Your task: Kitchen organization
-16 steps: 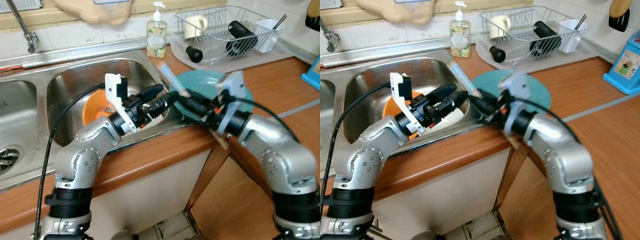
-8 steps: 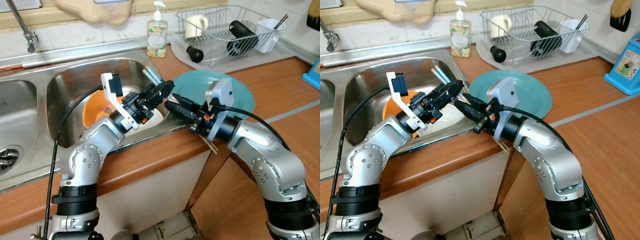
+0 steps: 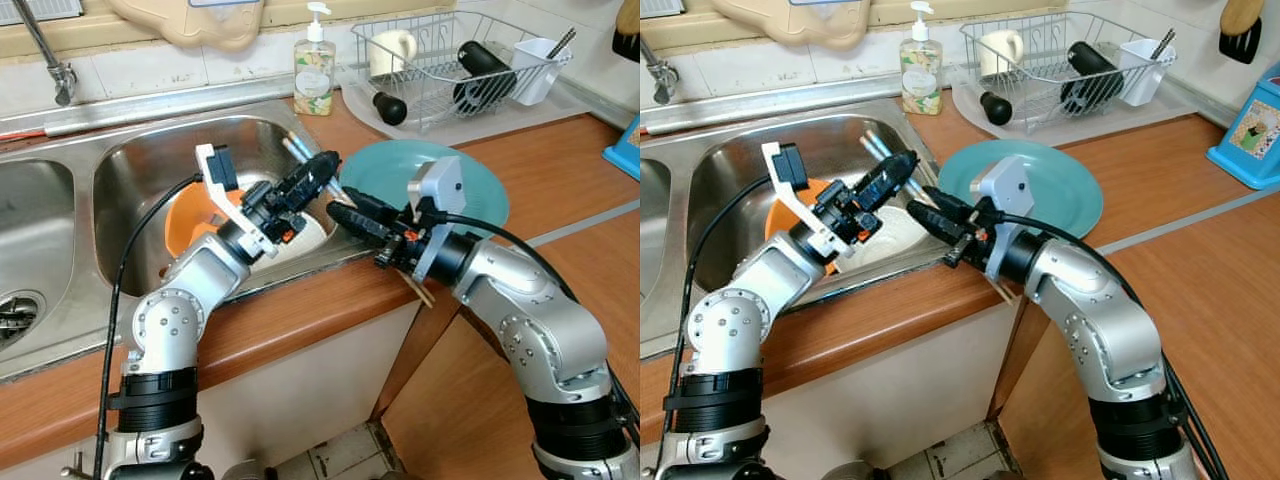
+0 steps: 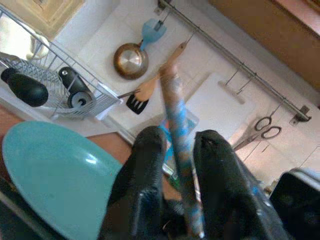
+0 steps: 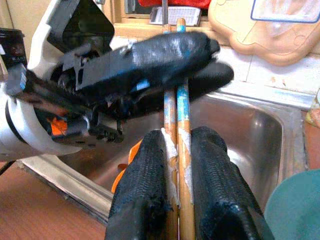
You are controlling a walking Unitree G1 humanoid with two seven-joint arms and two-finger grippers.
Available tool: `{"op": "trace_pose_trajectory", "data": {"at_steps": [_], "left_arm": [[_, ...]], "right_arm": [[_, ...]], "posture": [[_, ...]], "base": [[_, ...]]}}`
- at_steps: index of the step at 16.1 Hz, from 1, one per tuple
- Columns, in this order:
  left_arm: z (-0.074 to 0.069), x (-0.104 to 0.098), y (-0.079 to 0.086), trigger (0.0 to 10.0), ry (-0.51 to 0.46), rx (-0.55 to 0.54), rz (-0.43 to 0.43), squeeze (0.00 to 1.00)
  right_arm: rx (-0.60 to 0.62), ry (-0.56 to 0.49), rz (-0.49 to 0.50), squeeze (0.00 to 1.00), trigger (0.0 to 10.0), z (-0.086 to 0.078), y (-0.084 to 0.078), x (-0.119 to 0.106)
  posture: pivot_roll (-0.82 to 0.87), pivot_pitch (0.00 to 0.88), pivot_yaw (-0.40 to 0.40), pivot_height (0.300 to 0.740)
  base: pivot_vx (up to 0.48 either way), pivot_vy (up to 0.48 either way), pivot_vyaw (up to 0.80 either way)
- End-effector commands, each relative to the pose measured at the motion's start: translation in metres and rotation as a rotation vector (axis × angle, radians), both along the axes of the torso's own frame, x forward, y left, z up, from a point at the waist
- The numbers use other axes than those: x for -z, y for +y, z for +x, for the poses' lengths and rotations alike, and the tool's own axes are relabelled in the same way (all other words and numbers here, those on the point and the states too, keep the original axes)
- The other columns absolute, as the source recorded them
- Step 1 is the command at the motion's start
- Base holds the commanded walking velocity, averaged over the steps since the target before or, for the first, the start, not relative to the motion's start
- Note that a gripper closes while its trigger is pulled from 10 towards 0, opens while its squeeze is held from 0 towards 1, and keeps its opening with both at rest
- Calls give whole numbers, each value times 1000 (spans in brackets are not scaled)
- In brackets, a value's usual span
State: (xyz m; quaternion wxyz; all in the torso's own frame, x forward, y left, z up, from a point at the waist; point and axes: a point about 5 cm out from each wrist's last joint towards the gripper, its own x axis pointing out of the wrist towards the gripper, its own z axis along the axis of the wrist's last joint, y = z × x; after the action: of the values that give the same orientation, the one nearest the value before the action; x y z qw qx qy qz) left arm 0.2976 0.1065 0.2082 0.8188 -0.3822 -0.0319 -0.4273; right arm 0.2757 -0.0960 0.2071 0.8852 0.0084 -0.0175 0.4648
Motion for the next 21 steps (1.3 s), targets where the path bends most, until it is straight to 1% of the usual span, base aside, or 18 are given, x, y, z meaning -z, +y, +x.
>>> {"op": "trace_pose_trajectory", "data": {"at_steps": [1,5,6,7,8,9,12,13,14,15,16,17,18,19,20,21], "left_arm": [[2,-4,0,0,-1,2,-10,0],[2,-2,-2,0,4,10,6,0],[2,-2,-2,0,6,9,8,0],[2,-1,-2,0,8,8,10,0],[2,-1,-2,0,9,7,12,0],[2,-1,-2,0,10,7,15,0],[4,-1,-1,0,13,-1,25,0],[6,-1,1,0,16,-19,28,0],[7,-1,2,0,18,-30,29,0],[10,-1,5,0,21,-55,30,0],[13,-2,9,0,26,-85,27,0],[18,-3,17,0,32,-134,27,0],[20,-3,20,0,33,-150,29,0],[24,-4,28,0,37,-192,27,0],[31,-5,46,0,62,-304,26,0],[34,-4,52,0,72,-345,32,0]], "right_arm": [[5,-18,-9,0,0,2,0,-2],[14,-16,-15,0,0,3,0,-2],[15,-16,-16,0,3843,3,-1,-2],[16,-18,-19,0,6824,3,-1,-2],[18,-21,-22,0,9490,3,-1,-2],[26,-25,-29,0,10000,4,-1,-2],[37,-13,-19,0,10000,6,-2,-2],[32,-5,-6,1000,10000,6,-2,-4],[31,-5,-3,1000,10000,6,-2,-4],[47,-15,-9,800,10000,7,-3,-5],[62,-22,-13,0,10000,8,-4,-6],[81,-32,-17,0,10000,9,-7,-7],[84,-33,-18,0,10000,9,-8,-7],[87,-37,-19,0,10000,9,-9,-8],[89,-39,-22,0,10000,8,-12,-9],[90,-39,-24,0,10000,8,-13,-9]], "posture": [[-146,0,16,740],[-147,0,19,740],[-147,0,19,740],[-147,0,19,740],[-147,0,19,740],[-147,0,21,740],[-147,0,22,740],[-149,0,22,740],[-149,0,22,740],[-152,0,20,740],[-152,0,20,740],[-153,0,21,740],[-153,0,21,740],[-153,0,22,740],[-153,0,22,740],[-153,0,22,740]], "base": [[0,0,0],[0,0,0],[0,0,0],[0,0,0],[0,0,0],[0,0,0],[0,0,0],[0,0,0],[0,0,0],[0,0,0],[0,0,0],[0,0,0],[0,0,0],[0,0,0],[0,0,0],[0,0,0]]}}
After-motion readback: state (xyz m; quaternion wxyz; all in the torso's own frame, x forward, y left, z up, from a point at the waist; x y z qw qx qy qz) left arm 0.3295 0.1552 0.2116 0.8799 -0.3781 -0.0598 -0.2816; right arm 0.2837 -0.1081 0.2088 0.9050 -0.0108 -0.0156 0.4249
